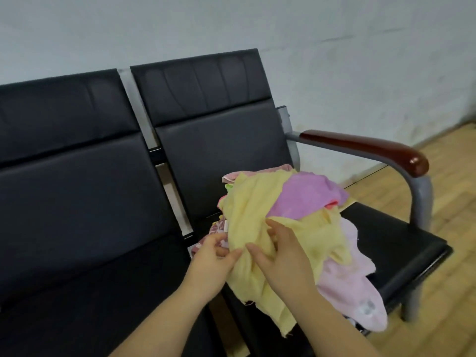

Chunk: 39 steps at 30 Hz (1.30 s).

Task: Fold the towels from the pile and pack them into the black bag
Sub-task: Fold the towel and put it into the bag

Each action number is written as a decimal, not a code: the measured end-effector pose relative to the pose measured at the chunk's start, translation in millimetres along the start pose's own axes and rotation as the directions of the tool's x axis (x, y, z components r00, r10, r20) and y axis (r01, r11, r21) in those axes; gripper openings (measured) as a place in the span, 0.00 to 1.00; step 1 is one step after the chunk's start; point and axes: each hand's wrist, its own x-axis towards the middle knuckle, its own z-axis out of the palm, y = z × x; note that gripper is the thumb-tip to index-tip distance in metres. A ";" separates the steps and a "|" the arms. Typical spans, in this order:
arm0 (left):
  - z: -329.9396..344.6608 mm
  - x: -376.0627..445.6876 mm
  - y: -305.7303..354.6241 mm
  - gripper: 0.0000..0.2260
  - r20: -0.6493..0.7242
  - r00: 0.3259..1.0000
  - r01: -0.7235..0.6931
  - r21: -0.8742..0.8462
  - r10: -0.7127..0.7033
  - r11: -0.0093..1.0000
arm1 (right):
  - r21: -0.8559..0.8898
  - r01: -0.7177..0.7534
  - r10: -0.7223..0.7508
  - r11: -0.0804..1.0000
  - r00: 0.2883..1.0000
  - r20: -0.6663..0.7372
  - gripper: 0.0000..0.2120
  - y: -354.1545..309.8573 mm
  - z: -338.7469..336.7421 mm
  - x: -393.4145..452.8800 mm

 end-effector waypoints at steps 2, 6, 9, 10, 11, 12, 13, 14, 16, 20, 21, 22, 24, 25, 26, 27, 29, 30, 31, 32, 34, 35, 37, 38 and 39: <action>4.3 2.6 0.2 0.05 0.040 0.999 0.011 -0.067 -0.008 0.998 | 0.095 -0.061 0.058 0.994 0.998 0.031 0.29 -5.6 1.8 5.5; -1.8 -3.5 -5.0 0.04 0.328 0.945 0.008 -0.079 0.018 0.997 | 0.327 -0.186 0.163 0.927 0.982 0.095 0.17 -15.2 2.0 10.8; -19.1 -2.9 -15.1 0.06 0.371 0.926 0.122 -0.130 -0.066 0.984 | 0.418 -0.228 0.192 0.879 0.973 0.128 0.14 -17.3 3.8 12.8; -23.6 -2.6 -18.7 0.09 0.336 0.936 0.172 -0.184 -0.103 0.968 | 0.417 -0.223 0.179 0.881 0.973 0.143 0.15 -20.6 4.8 11.1; -27.7 -1.5 -21.9 0.13 0.292 0.945 0.227 -0.272 -0.145 0.935 | 0.397 -0.211 0.155 0.893 0.973 0.169 0.18 -24.7 6.9 7.6; -31.2 -0.5 -23.2 0.17 0.263 0.946 0.282 -0.382 -0.189 0.880 | 0.373 -0.183 0.109 0.910 0.971 0.212 0.21 -29.9 10.0 1.8; -34.4 0.4 -22.3 0.19 0.262 0.941 0.320 -0.485 -0.214 0.814 | 0.350 -0.140 0.042 0.926 0.961 0.272 0.22 -36.8 13.3 -7.0; -38.5 0.1 -18.6 0.20 0.272 0.936 0.341 -0.558 -0.222 0.757 | 0.332 -0.087 -0.034 0.939 0.940 0.340 0.22 -44.1 17.5 -17.1; -47.3 -2.1 -12.2 0.18 0.223 0.946 0.324 -0.605 -0.236 0.727 | 0.301 -0.014 -0.123 0.954 0.894 0.432 0.21 -57.2 26.3 -36.0; -70.0 -13.9 -21.1 0.12 0.059 0.962 0.243 -0.624 -0.266 0.743 | 0.426 -0.224 0.062 0.876 0.930 0.361 0.19 -69.7 39.4 -44.0; -77.8 -19.6 -27.2 0.11 0.048 0.961 0.243 -0.613 -0.272 0.751 | 0.487 -0.295 0.118 0.822 0.925 0.360 0.23 -71.7 44.0 -43.4; -85.9 -27.0 -33.9 0.11 0.046 0.959 0.251 -0.601 -0.281 0.759 | 0.530 -0.350 0.149 0.772 0.911 0.384 0.27 -73.5 49.3 -43.6; -104.8 -43.6 -54.1 0.11 0.048 0.957 0.261 -0.576 -0.286 0.775 | 0.506 -0.386 0.138 0.771 0.878 0.459 0.34 -78.6 60.7 -47.5; -115.3 -53.2 -68.2 0.11 0.034 0.955 0.263 -0.555 -0.294 0.789 | 0.438 -0.364 0.116 0.822 0.860 0.497 0.37 -81.5 67.0 -51.0; -126.7 -64.7 -82.7 0.11 0.014 0.950 0.273 -0.521 -0.311 0.809 | 0.350 -0.324 0.097 0.879 0.840 0.534 0.38 -83.7 73.5 -54.8; -138.9 -76.8 -99.2 0.12 -0.016 0.944 0.283 -0.478 -0.331 0.831 | 0.259 -0.278 0.087 0.925 0.820 0.566 0.37 -85.6 80.4 -59.0; -162.2 -104.3 -132.0 0.13 -0.065 0.925 0.324 -0.385 -0.375 0.864 | 0.093 -0.194 0.097 0.976 0.781 0.617 0.33 -88.9 97.1 -67.8; -173.1 -119.6 -147.4 0.14 -0.072 0.918 0.347 -0.330 -0.390 0.878 | 0.007 -0.133 0.099 0.991 0.769 0.631 0.31 -90.2 106.5 -72.8; -182.9 -134.8 -161.3 0.15 -0.062 0.915 0.369 -0.273 -0.400 0.888 | -0.080 -0.055 0.094 0.995 0.763 0.640 0.30 -91.3 115.6 -77.9; -192.0 -150.1 -174.1 0.14 -0.044 0.912 0.390 -0.212 -0.408 0.896 | -0.148 0.019 0.081 0.989 0.760 0.644 0.29 -91.8 124.5 -82.9; -206.1 -174.2 -196.8 0.15 -0.005 0.906 0.419 -0.122 -0.422 0.900 | -0.210 0.134 0.039 0.968 0.751 0.659 0.28 -92.7 139.5 -90.8; -211.4 -182.5 -206.5 0.22 0.006 0.909 0.415 -0.079 -0.416 0.906 | -0.217 0.192 0.008 0.957 0.733 0.681 0.28 -92.4 145.9 -94.4; -218.0 -194.3 -214.0 0.24 0.053 0.902 0.424 0.075 -0.428 0.903 | -0.244 0.306 -0.020 0.920 0.660 0.751 0.28 -90.1 157.8 -101.8; -219.3 -196.9 -210.9 0.18 0.089 0.890 0.434 0.143 -0.448 0.890 | -0.258 0.354 -0.013 0.899 0.611 0.792 0.28 -89.4 162.1 -105.5; -221.0 -197.4 -206.1 0.16 0.109 0.881 0.435 0.193 -0.460 0.879 | -0.266 0.399 -0.003 0.878 0.559 0.829 0.28 -89.7 165.4 -109.8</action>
